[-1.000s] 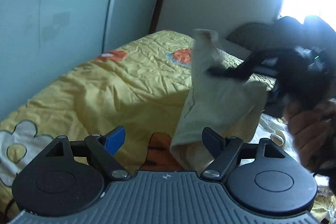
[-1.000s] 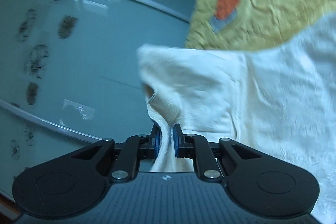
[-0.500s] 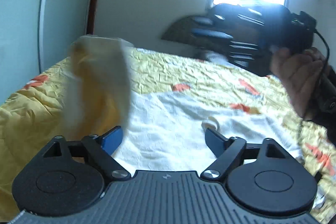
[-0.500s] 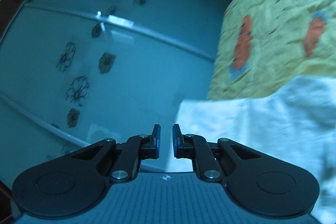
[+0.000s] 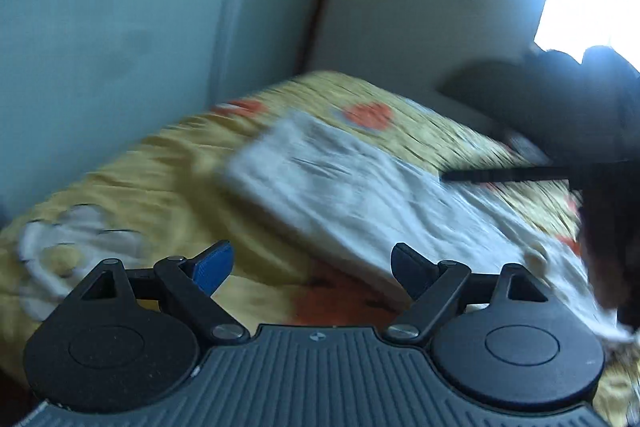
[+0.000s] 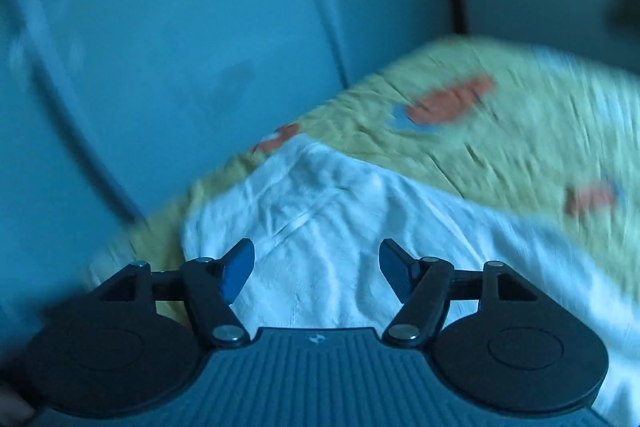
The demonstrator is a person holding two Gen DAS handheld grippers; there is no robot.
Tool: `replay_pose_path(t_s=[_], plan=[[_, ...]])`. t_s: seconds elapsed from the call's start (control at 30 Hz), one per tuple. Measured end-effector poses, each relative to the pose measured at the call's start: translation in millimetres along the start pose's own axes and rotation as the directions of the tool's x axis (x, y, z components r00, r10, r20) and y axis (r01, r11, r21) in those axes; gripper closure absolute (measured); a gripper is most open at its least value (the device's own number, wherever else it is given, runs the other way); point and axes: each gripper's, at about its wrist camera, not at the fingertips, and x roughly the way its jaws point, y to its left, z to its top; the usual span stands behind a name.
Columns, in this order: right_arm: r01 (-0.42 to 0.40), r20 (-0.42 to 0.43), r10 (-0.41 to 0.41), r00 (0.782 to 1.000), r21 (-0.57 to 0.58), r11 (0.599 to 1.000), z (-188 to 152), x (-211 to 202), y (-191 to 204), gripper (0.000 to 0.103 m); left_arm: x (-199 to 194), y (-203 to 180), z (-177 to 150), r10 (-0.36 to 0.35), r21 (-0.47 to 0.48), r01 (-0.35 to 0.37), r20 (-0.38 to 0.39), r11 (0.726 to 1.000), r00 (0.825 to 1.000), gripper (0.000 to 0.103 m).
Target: Fold towel
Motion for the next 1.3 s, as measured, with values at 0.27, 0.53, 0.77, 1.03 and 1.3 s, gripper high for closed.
replay_pose_path(t_s=[0.27,0.53,0.77,1.03,1.3], plan=[[0.125,0.000,-0.142,0.990,-0.483,0.867,-38.7,72.9,117.6,0.036,-26.8,74.1,14.7,0.135,-0.259,-0.117,0.053,0.959,0.989,0.015],[0.198,-0.014,-0.232,0.973,-0.476,0.857,-13.4,107.5,113.1,0.036,-26.5,84.4,12.3,0.103,-0.289,-0.085,0.048,0.953,0.993,0.014],[0.119,-0.014,-0.131,0.991,-0.337,0.934,-3.6,90.2,95.7,0.084,-10.7,78.3,19.0,-0.013,-0.383,0.041,0.076,0.923,0.997,0.012],[-0.035,0.004,0.035,0.999,0.235,0.971,-1.2,75.2,19.6,0.088,63.2,57.2,43.0,-0.313,-0.602,0.296,0.079,0.742,0.946,0.009],[-0.048,-0.007,0.050,0.999,0.203,0.978,-10.5,81.1,20.8,0.088,119.1,20.8,54.5,-0.277,-0.544,0.189,-0.084,0.818,0.957,0.009]])
